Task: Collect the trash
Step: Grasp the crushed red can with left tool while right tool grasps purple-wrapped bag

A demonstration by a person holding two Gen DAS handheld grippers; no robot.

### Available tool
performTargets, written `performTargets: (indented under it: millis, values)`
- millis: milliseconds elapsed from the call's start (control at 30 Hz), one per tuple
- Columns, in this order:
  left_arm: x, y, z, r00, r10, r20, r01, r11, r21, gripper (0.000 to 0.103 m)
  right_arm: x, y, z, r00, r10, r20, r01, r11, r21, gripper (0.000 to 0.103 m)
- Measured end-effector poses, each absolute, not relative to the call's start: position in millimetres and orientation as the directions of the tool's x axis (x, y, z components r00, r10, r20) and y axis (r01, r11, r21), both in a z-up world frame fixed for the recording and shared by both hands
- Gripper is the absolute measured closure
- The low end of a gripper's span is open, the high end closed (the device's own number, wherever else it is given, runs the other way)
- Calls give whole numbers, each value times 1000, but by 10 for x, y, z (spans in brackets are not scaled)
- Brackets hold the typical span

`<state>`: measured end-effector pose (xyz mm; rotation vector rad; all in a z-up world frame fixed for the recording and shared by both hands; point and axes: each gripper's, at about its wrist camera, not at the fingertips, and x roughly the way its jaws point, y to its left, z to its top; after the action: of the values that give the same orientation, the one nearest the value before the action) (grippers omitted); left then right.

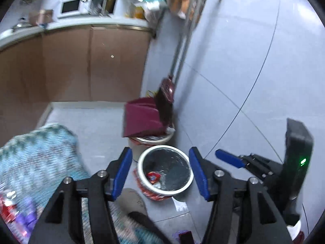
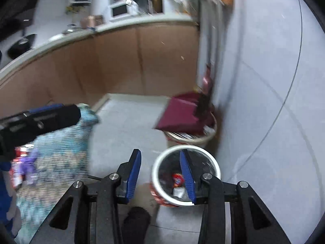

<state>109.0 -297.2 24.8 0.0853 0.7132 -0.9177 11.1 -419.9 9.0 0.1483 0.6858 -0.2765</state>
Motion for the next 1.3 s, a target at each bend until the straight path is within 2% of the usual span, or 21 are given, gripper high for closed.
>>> performTargets:
  millis: [267,467,633,700,767,933,1300]
  values:
    - [764,-1487,434,547,-608,-575,644,745,-174,45,-23,-3181,495,802,-47,-596,108,992,66,62]
    - [775,-462,150,609,-510,-608,541,827,-153,45,130,-2628,430,789,54,-612,-15,998,69,61]
    - [814,75,-123,617,-465,-635,506,852,-132,44,299,-2229,276,760,124,-638,-93,992,82,57]
    - [832,149,-191,611,-466,-640,505,852,-139,36,381,-2119,195,745,147,-650,-113,989,93,55]
    - [845,191,-273,604,-476,-639,515,845,-144,34,499,-2039,87,725,162,-669,-129,987,99,54]
    - [987,69,-509,556,-492,-670,561,817,-134,34,738,-1929,-220,669,188,-719,-162,981,105,52]
    - [1503,-6,-1098,484,-418,-769,544,832,-110,34,1156,-1824,-720,584,227,-780,-212,969,124,44]
